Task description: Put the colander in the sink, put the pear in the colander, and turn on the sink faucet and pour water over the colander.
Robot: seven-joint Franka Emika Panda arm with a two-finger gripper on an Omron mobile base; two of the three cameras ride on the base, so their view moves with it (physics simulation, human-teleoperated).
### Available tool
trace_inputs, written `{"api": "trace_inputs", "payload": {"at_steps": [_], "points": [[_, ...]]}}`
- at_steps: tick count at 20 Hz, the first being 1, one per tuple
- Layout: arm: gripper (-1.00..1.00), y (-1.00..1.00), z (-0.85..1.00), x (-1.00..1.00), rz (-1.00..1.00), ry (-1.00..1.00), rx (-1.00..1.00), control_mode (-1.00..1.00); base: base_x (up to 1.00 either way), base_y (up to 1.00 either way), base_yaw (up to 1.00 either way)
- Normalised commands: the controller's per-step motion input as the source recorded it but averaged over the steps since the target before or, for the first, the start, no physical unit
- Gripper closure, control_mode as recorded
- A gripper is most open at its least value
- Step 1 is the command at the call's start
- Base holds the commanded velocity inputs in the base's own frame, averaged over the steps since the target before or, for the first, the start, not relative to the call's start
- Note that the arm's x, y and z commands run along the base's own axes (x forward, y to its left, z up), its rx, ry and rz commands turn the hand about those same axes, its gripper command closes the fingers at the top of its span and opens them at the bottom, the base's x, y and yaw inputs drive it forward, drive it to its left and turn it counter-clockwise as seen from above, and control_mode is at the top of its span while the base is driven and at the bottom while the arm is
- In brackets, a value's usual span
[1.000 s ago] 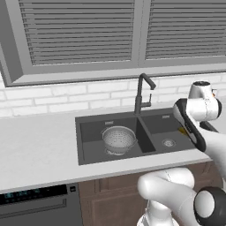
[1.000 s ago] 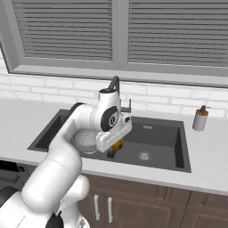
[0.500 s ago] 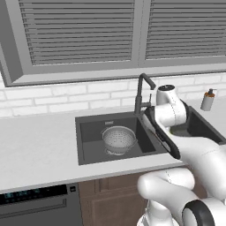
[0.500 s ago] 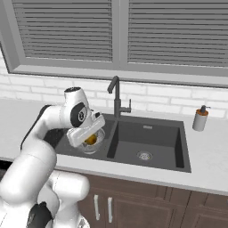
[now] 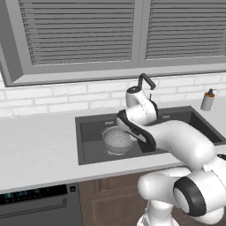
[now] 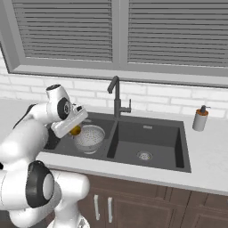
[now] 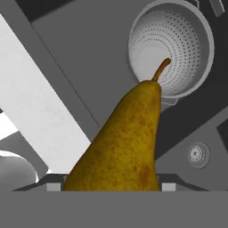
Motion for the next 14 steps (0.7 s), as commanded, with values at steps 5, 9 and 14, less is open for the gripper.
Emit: {"api": "trace_inputs", "payload": {"at_steps": [5,9,14], "points": [[1.0,0.44,-0.12,1.0,-0.04,0.07,0.0,-1.0,0.0,0.0,0.0],[1.0,0.13,-0.28,1.0,-0.13,0.01,0.0,-1.0,0.0,0.0,0.0],[1.0,0.11,-0.31,0.98,-0.19,0.05,0.02,-1.0,0.0,0.0,0.0]]}}
